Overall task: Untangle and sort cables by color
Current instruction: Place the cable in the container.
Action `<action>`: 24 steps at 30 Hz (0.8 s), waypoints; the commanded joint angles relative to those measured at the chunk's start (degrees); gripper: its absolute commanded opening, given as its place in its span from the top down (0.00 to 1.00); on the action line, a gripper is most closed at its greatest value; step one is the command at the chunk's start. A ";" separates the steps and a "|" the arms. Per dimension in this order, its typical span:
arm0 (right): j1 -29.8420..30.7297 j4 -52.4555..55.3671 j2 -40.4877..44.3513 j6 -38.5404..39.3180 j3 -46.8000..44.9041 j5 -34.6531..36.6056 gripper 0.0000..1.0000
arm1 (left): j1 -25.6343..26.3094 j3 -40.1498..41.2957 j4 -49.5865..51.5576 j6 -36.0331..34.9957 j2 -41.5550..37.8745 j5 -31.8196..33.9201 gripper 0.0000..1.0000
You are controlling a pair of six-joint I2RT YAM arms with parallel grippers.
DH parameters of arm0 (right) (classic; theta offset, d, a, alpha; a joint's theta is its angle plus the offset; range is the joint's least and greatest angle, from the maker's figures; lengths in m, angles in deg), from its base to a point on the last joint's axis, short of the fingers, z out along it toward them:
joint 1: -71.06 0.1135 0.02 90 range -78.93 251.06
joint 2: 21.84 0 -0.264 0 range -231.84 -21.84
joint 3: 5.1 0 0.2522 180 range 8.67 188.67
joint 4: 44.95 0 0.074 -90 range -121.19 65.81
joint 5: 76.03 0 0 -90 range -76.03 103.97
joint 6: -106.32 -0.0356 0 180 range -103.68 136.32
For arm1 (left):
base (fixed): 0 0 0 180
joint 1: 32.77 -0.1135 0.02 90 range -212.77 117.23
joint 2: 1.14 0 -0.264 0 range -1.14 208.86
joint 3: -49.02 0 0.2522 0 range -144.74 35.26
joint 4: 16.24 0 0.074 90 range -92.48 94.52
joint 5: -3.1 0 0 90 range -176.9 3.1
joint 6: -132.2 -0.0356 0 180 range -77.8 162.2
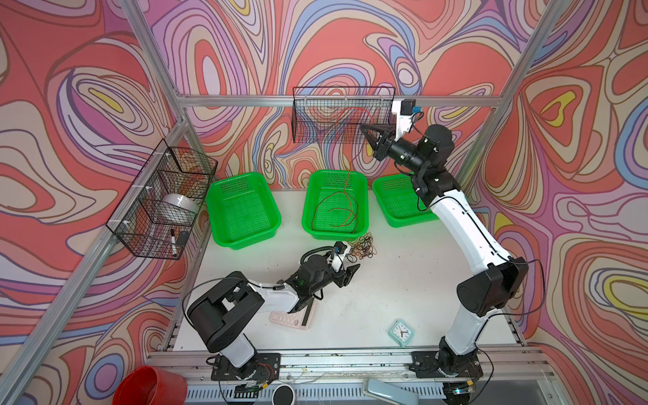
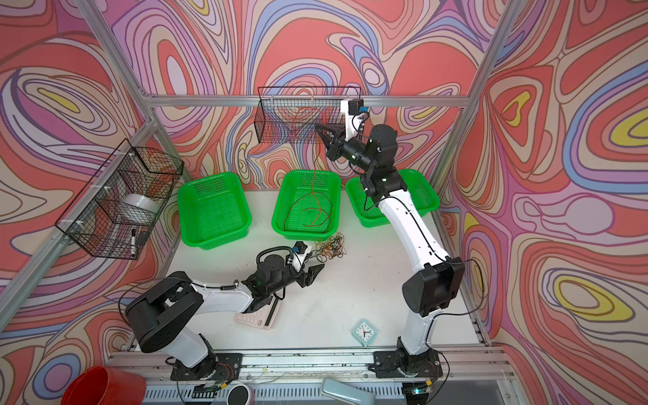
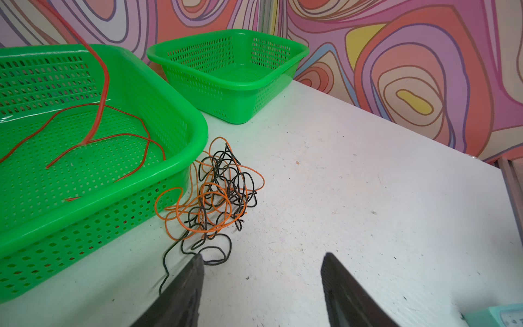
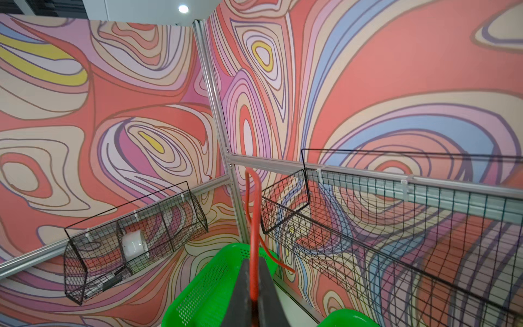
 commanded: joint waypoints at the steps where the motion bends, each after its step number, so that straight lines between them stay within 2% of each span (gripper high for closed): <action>1: 0.45 -3.57 -2.81 3.52 -5.08 5.01 1.00 | 0.50 1.16 1.33 0.62 -2.94 2.94 0.31; 5: 0.95 -8.76 -4.82 1.86 -13.65 8.21 1.00 | 0.63 2.35 2.64 -0.10 -6.14 6.77 0.26; 8: 2.35 -7.52 -7.33 3.61 -16.36 9.20 1.00 | 1.20 2.33 6.17 -3.37 -8.47 8.34 0.25; 12: 2.74 -4.48 -12.61 0.27 -17.59 8.69 1.00 | 1.68 2.37 8.64 -6.83 -10.70 10.09 0.24; 15: 3.24 1.77 -16.72 -1.95 -16.10 11.02 1.00 | 1.82 5.41 6.90 -9.37 -11.41 11.97 0.23; 20: 5.24 14.23 -22.60 -1.68 -10.71 14.86 1.00 | 1.95 5.34 8.03 -10.10 -11.90 12.80 0.20; 21: 5.38 15.00 -22.88 -1.85 -10.74 15.97 0.97 | 1.92 5.48 7.75 -9.96 -11.98 12.92 0.20; 22: 5.31 15.33 -22.98 -2.28 -10.88 16.95 0.89 | 1.93 5.61 7.43 -9.50 -11.99 13.31 0.18; 24: 5.34 17.17 -22.88 -2.18 -10.64 18.61 0.69 | 1.94 5.79 7.02 -8.99 -11.81 13.90 0.15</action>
